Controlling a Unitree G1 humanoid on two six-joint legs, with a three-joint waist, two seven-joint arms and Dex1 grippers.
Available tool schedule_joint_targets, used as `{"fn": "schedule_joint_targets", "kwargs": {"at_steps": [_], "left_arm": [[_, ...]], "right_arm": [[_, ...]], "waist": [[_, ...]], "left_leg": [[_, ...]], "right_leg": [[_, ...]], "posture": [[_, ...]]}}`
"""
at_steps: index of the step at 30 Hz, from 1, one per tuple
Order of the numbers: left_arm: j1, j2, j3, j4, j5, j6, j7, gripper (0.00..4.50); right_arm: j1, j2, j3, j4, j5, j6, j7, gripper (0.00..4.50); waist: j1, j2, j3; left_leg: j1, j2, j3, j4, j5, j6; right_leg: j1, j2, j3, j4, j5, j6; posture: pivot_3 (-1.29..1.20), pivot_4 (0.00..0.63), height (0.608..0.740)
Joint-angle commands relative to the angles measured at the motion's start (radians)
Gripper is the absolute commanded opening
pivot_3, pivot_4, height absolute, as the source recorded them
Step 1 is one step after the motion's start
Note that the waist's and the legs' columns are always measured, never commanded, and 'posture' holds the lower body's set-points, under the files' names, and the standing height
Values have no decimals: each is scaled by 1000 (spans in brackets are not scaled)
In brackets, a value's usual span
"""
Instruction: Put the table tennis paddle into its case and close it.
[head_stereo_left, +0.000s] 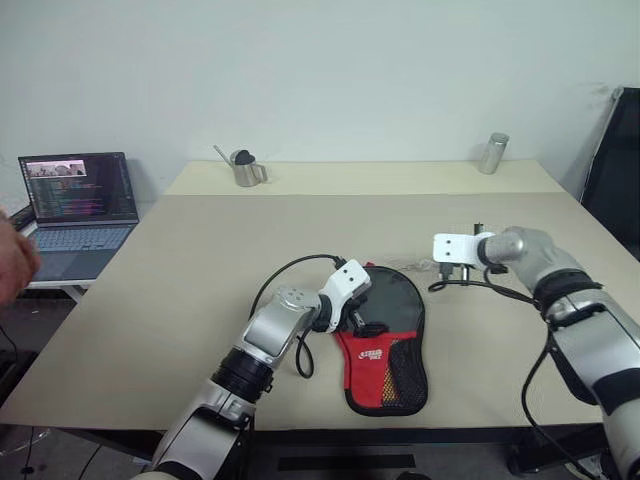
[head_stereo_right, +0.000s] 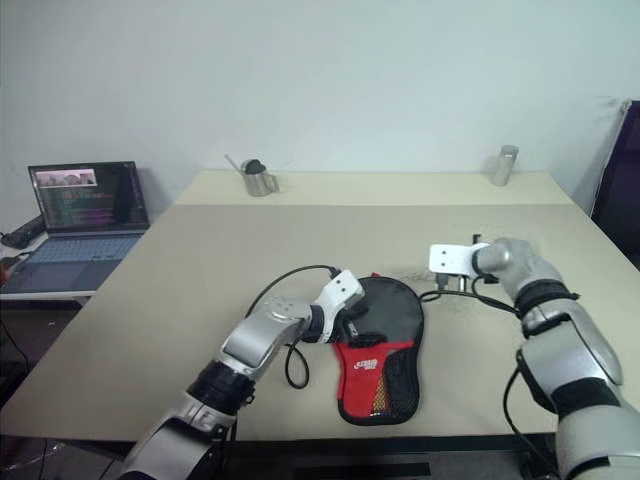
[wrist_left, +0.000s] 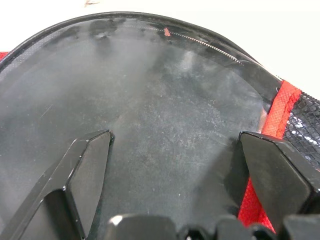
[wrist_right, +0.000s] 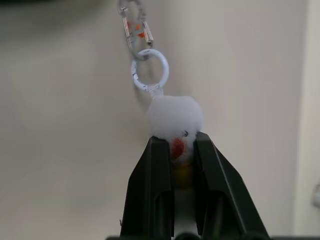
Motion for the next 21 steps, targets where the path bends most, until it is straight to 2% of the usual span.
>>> {"fn": "schedule_joint_targets", "kwargs": {"at_steps": [1, 11, 21], "left_arm": [[31, 1, -50, 81, 25, 25, -9, 4500], [11, -8, -64, 116, 37, 3, -25, 4500], [1, -20, -71, 138, 46, -12, -29, 4500]], "right_arm": [[45, -76, -42, -127, 42, 2, 104, 123], [381, -284, -108, -731, 206, 139, 453, 120], [598, -330, -143, -1094, 270, 275, 505, 117]], "waist": [[0, 0, 0], [16, 1, 0], [28, 1, -1]], "left_leg": [[0, 0, 0, 0, 0, 0], [1, 0, -2, 1, 0, 0], [2, 1, -2, 1, 0, 0]], "right_leg": [[0, 0, 0, 0, 0, 0], [4, -1, -2, -1, -1, 1], [5, -1, -2, -1, -3, 5]], "posture": [[0, 150, 740], [0, 150, 740], [0, 150, 740]]}}
